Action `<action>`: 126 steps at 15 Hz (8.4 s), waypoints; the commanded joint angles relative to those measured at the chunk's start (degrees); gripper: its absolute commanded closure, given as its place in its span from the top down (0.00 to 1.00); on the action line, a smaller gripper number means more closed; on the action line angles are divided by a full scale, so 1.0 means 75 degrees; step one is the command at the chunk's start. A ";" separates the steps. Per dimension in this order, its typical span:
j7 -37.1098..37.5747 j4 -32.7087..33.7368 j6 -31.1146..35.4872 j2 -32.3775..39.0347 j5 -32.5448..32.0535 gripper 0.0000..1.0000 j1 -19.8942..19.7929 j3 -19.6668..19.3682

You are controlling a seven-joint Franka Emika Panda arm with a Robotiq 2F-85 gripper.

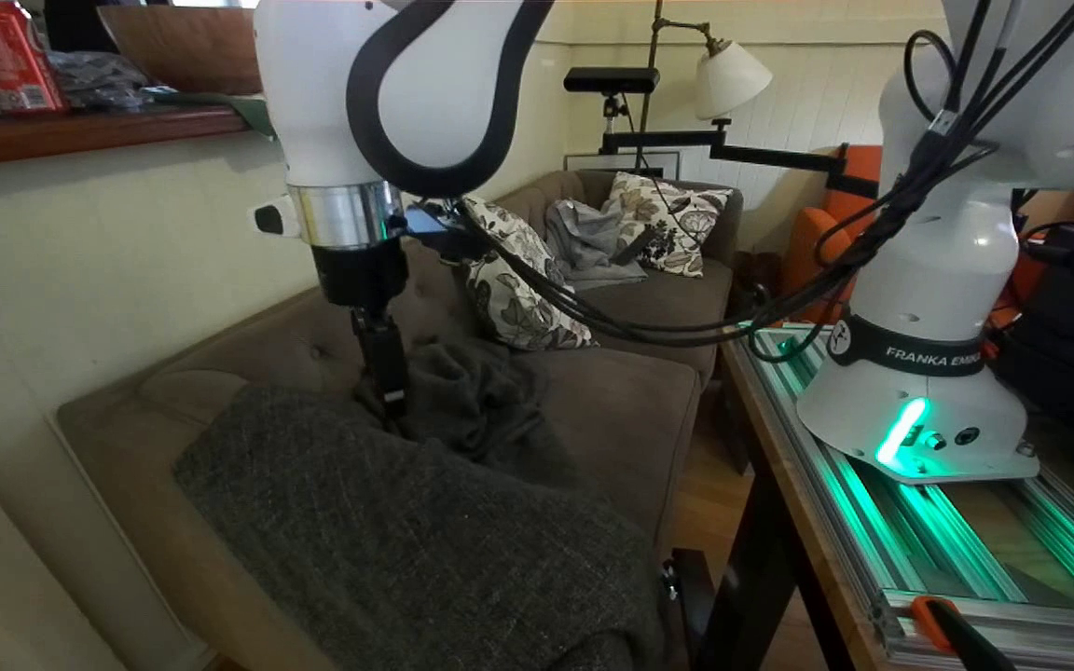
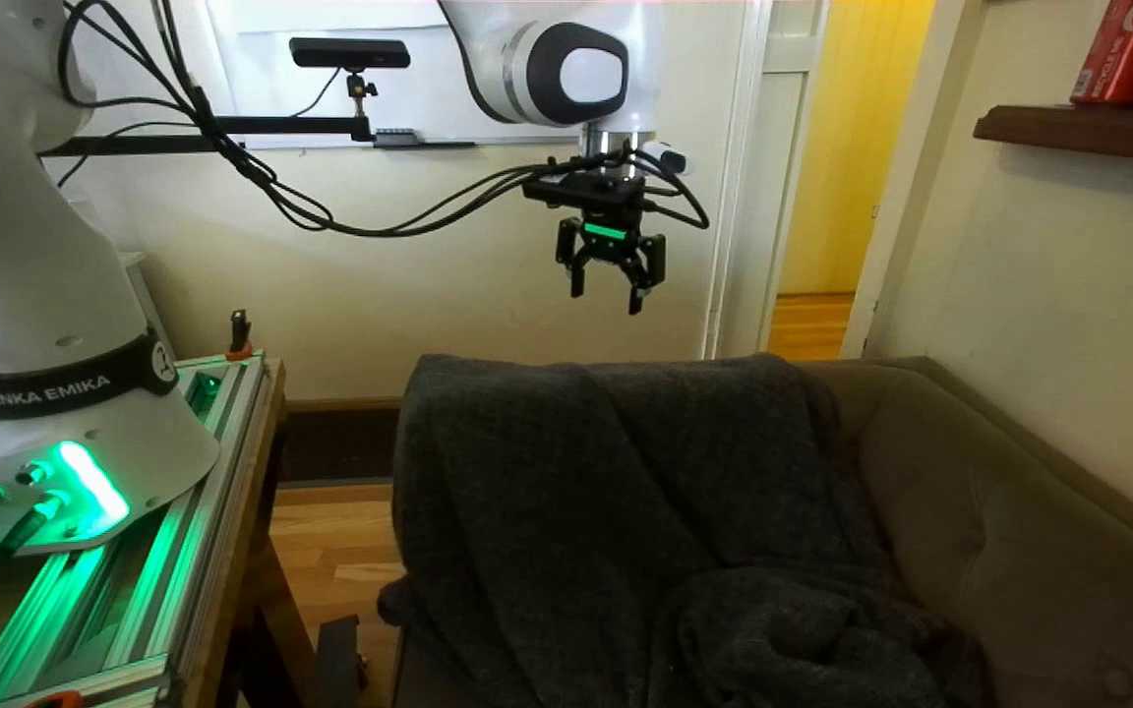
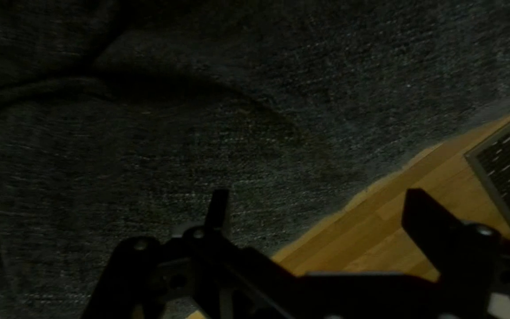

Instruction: Move the grey blanket off of the arm rest

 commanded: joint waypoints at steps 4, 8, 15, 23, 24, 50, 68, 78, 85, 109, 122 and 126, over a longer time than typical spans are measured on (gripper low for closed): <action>-0.0213 -0.0008 0.0006 0.0004 0.0098 1.00 0.0176 -0.0207; -0.0583 -0.0303 0.1143 0.0174 -0.0262 1.00 0.0158 -0.0395; -0.1965 -0.0254 0.2109 0.1201 -0.0653 1.00 0.0142 -0.0121; -0.1926 0.0197 0.1936 0.2024 -0.2603 0.66 0.1057 -0.0878; -0.1928 0.0216 0.1933 0.2120 -0.2727 0.59 0.1100 -0.0934; -0.2932 -0.0885 0.1538 -0.0033 -0.0977 0.82 0.0598 -0.0391; -0.2078 0.0390 0.2133 0.2394 -0.3213 0.37 0.1592 -0.1165; -0.2039 0.0274 0.1652 0.1852 -0.2820 0.01 0.1378 -0.0923; -0.1303 0.0098 0.1186 0.0130 -0.2474 0.01 0.0377 -0.1537; 0.2965 0.3199 0.1734 0.0895 -0.6067 0.01 -0.0014 -0.5996; 0.1010 0.1910 0.0518 0.1699 -0.3562 0.01 -0.1387 -0.2344; -0.0860 0.2008 0.0102 0.1732 -0.1198 0.43 -0.2034 -0.1376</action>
